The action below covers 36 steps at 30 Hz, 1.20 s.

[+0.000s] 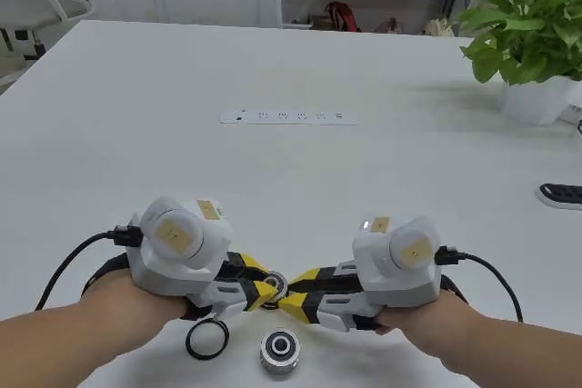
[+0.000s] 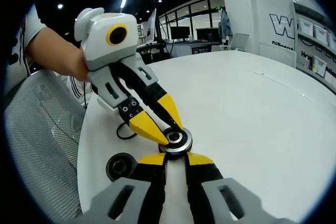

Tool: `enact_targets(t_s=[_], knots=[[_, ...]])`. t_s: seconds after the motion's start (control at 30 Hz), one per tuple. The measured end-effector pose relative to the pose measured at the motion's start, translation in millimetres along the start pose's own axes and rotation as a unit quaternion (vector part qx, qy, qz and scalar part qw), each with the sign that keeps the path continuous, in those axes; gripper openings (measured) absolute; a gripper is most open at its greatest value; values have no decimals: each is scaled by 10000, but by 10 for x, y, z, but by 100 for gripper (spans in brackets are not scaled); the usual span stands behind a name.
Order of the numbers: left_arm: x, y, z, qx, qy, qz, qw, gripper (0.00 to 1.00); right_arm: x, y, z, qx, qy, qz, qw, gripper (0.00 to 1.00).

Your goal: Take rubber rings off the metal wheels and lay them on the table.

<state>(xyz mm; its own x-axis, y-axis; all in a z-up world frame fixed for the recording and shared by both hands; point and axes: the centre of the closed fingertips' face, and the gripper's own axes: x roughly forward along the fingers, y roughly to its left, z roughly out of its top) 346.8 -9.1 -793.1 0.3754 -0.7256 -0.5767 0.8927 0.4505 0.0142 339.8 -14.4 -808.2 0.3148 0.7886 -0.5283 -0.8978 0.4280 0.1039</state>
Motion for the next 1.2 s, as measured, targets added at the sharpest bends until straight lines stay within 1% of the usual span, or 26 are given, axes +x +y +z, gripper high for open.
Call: enact_targets(t_s=[0.1, 0.63, 0.83, 1.0, 1.2], knots=[[0, -1, 1, 4, 1, 0, 10000, 13, -5, -8, -7, 32, 13, -4, 10000, 6], [1, 0, 0, -12, -12, 19, 10000, 13, -20, -30, -14, 184, -7, 9, 9998, 1], [1, 2, -4, -13, -9, 27, 10000, 13, -29, -43, -12, 379, -34, 12, 9993, 0], [1, 1, -5, 4, 1, 21, 10000, 13, -48, -66, -1, 672, -79, 24, 9977, 0], [2, 2, -3, 15, 7, 35, 10000, 13, -55, -67, 3, 830, -99, 30, 9965, 0]])
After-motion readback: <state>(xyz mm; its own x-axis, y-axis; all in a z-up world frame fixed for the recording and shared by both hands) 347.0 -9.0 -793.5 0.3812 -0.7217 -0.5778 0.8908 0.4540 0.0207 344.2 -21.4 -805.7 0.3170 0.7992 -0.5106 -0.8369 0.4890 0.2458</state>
